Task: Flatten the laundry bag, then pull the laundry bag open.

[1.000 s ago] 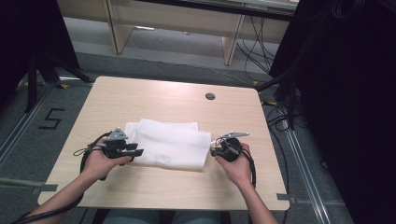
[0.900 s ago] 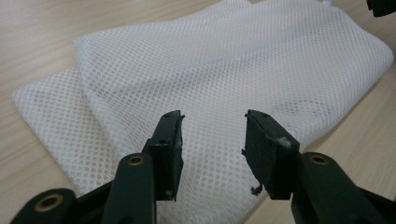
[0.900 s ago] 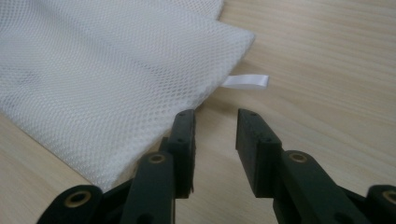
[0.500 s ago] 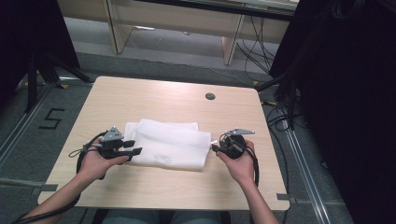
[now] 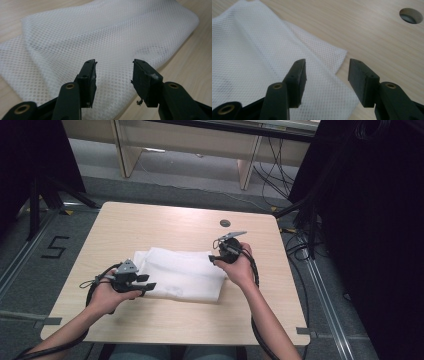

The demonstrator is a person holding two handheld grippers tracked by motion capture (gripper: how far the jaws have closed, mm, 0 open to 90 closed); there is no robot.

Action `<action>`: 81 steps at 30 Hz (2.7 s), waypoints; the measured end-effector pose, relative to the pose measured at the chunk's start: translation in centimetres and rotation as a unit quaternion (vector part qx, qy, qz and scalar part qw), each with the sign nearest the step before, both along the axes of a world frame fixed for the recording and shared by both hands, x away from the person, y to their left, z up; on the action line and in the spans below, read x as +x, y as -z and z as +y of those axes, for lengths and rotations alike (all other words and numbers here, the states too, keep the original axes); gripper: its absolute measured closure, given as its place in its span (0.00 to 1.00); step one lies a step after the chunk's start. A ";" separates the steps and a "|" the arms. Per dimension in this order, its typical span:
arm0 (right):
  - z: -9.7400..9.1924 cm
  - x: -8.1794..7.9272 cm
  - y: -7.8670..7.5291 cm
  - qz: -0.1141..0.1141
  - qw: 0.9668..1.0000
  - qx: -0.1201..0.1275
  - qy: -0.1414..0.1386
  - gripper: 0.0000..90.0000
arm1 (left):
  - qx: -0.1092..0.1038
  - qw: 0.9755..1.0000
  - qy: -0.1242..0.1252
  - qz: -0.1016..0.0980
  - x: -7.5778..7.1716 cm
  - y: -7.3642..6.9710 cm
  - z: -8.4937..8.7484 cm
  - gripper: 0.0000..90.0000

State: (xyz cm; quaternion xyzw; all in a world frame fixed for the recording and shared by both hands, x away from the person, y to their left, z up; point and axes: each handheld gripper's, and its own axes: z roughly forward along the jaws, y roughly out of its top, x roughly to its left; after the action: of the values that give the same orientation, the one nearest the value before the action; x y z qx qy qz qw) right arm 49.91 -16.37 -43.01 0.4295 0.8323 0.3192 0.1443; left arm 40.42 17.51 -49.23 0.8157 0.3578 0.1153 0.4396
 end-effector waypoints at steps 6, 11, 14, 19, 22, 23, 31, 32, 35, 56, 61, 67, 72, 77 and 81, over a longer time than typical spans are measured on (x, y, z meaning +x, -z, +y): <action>1.5 2.9 2.4 0.017 0.998 -0.051 -0.010 0.54 | -0.002 1.000 0.011 0.005 0.0 0.4 -0.6 0.60; 2.2 4.0 4.1 0.044 0.997 -0.063 -0.023 0.52 | 0.009 1.000 0.017 0.015 0.0 0.7 -0.9 0.61; 2.3 4.5 4.6 0.049 0.996 -0.074 -0.031 0.54 | 0.019 0.999 0.028 0.020 0.1 1.0 -1.0 0.62; 2.8 4.8 5.3 0.068 0.993 -0.087 -0.052 0.60 | 0.019 0.999 0.030 0.022 0.1 1.3 -1.3 0.62; 2.9 4.8 5.5 0.076 0.992 -0.087 -0.055 0.66 | 0.021 0.999 0.030 0.028 0.1 1.6 -1.3 0.62; 2.8 4.8 5.5 0.078 0.992 -0.086 -0.058 0.70 | 0.025 0.999 0.029 0.029 0.2 1.6 -1.3 0.62; 3.0 4.1 5.1 0.069 0.987 -0.123 -0.082 0.92 | 0.023 0.999 0.024 0.036 0.1 1.9 -1.4 0.62; 3.1 4.0 5.0 0.064 0.984 -0.135 -0.092 0.92 | 0.022 0.999 0.026 0.040 0.2 1.9 -1.5 0.62; 3.5 3.7 4.8 0.063 0.983 -0.149 -0.090 0.88 | 0.035 0.998 0.036 0.037 0.3 1.9 -1.4 0.62; 4.9 3.3 4.9 0.086 0.981 -0.163 -0.066 0.99 | 0.030 0.998 0.033 0.043 0.2 2.1 -1.3 0.62; 4.5 3.3 4.6 0.094 0.983 -0.143 -0.068 1.00 | 0.029 0.998 0.030 0.045 0.4 2.2 -1.4 0.62; 3.9 3.1 3.1 0.072 0.988 -0.117 -0.068 1.00 | 0.030 0.998 0.028 0.043 0.5 2.2 -1.6 0.62; 4.1 1.9 0.3 0.042 0.991 -0.098 -0.077 1.00 | 0.027 0.998 0.029 0.043 0.4 2.2 -1.5 0.62; 4.6 0.6 -1.5 0.020 0.992 -0.088 -0.084 1.00 | 0.001 0.999 0.023 0.029 0.0 1.6 -1.6 0.71; 4.5 -0.2 -2.6 0.004 0.993 -0.073 -0.089 1.00 | -0.024 0.998 0.056 0.028 -1.1 0.2 -3.2 0.83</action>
State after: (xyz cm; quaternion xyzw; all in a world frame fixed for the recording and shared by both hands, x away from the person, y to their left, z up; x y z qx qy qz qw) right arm 49.70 -11.89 -40.40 0.3436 0.8890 0.2670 0.1428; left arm 39.33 14.27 -49.45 0.8267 0.3259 0.0589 0.4548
